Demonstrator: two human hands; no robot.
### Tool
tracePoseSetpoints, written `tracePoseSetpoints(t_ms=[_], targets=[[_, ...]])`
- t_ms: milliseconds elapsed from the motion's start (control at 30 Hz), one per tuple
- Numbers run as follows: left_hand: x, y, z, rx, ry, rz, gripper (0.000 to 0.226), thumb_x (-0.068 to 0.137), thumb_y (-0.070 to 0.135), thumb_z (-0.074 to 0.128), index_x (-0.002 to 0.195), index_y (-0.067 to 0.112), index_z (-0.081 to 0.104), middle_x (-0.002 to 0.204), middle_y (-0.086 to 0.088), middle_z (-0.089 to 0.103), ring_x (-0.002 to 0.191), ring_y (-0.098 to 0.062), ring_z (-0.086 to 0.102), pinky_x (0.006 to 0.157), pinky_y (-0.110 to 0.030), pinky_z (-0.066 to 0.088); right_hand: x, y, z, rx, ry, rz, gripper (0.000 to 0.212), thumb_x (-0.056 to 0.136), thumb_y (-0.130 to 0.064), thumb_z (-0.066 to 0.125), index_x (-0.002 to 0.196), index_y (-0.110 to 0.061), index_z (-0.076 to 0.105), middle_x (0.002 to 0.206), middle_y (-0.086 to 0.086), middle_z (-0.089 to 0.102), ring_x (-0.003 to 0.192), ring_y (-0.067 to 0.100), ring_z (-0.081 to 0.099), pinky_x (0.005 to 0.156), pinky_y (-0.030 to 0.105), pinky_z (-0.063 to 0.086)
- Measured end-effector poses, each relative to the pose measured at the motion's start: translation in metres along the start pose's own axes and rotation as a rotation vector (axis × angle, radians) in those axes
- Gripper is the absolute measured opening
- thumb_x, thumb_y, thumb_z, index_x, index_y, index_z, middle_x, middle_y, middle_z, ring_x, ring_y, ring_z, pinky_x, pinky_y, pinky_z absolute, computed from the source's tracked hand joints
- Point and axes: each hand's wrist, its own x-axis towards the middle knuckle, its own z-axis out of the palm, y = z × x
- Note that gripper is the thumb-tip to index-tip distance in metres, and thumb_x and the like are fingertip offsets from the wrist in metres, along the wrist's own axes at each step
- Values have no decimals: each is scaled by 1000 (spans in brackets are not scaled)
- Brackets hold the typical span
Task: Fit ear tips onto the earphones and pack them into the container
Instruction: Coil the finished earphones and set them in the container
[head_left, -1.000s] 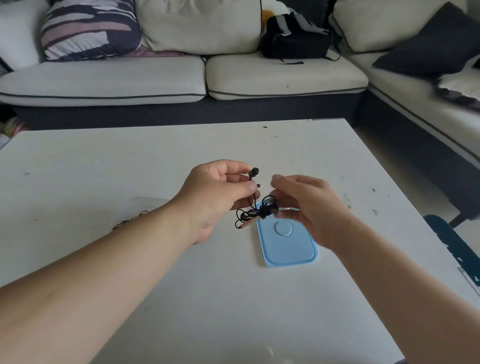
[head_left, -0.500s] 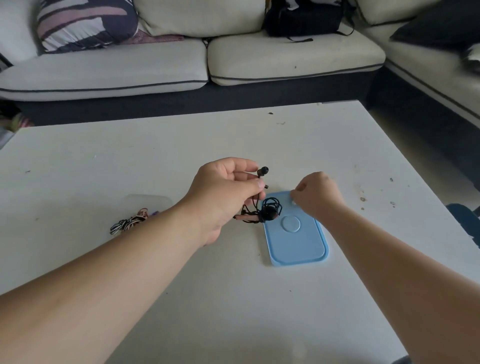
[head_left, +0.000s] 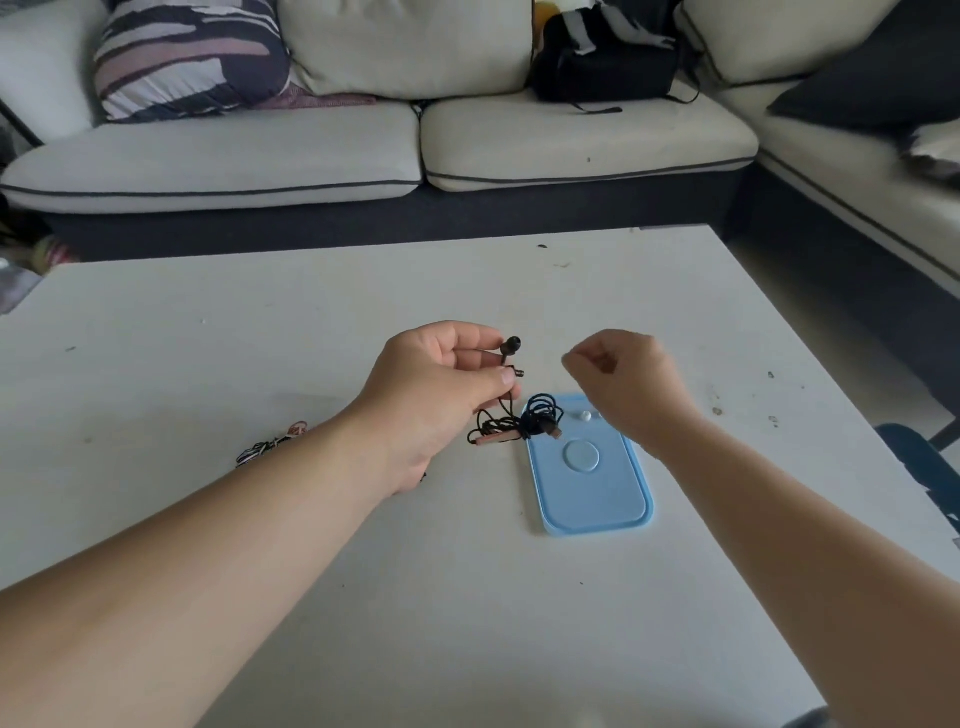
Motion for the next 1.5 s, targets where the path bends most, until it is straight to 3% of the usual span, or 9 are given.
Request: tracePoseSetpoints(t_ms=[67, 300, 467, 567, 700, 967, 1167, 1500], targets=[[-2, 3, -5, -17, 6, 10, 31, 88, -7, 74, 112, 13, 72, 102, -12, 78, 90, -23, 79, 97, -39, 59, -16, -21, -3, 254, -59, 81, 10, 91, -18, 70, 84, -12, 74, 71, -2, 73, 57, 8, 60, 56, 22, 52], [-17, 14, -24, -89, -7, 45, 34, 87, -7, 75, 116, 10, 70, 102, -12, 77, 91, -26, 79, 98, -41, 59, -60, -65, -8, 899, -240, 180, 7, 96, -7, 66, 98, -3, 72, 86, 11, 71, 77, 20, 65, 79, 35, 56], [-27, 20, -33, -102, -79, 71, 37, 86, -6, 76, 118, 10, 70, 99, -13, 77, 92, -30, 78, 97, -43, 59, -88, -74, -7, 1149, -268, 227, 21, 84, 4, 67, 103, -1, 71, 87, 13, 72, 75, 22, 71, 71, 29, 59], [-32, 23, -35, -95, -112, 88, 37, 86, -6, 76, 118, 10, 69, 94, -10, 78, 92, -31, 78, 96, -42, 60, -93, -75, -3, 1153, -310, 184, 21, 80, -1, 67, 101, -1, 71, 87, 15, 73, 74, 23, 70, 68, 29, 58], [-35, 23, -38, -56, -141, 107, 36, 87, -6, 76, 119, 10, 69, 97, -13, 79, 93, -31, 78, 94, -41, 61, -90, -76, 3, 1081, -327, 137, 17, 90, 2, 62, 103, -4, 72, 85, 16, 74, 75, 23, 70, 59, 27, 54], [-30, 21, -39, -54, -97, 107, 34, 87, -4, 76, 117, 11, 71, 97, -11, 78, 93, -30, 78, 96, -42, 60, -79, -78, 3, 1031, -323, 123, 18, 86, 8, 64, 99, -2, 71, 82, 16, 75, 74, 21, 72, 66, 25, 56], [-27, 20, -37, -74, -81, 99, 32, 89, -5, 74, 117, 11, 70, 95, -11, 79, 92, -28, 78, 95, -39, 60, -75, -74, 1, 1038, -345, 96, 20, 94, 9, 56, 100, 0, 73, 90, 19, 76, 81, 25, 74, 73, 28, 59], [-32, 21, -37, -59, -110, 85, 34, 90, -7, 72, 119, 9, 68, 97, -14, 78, 92, -31, 78, 91, -35, 62, -71, -69, -2, 1008, -496, 84, 18, 84, -3, 64, 97, 1, 76, 94, 19, 74, 85, 26, 69, 78, 30, 59]])
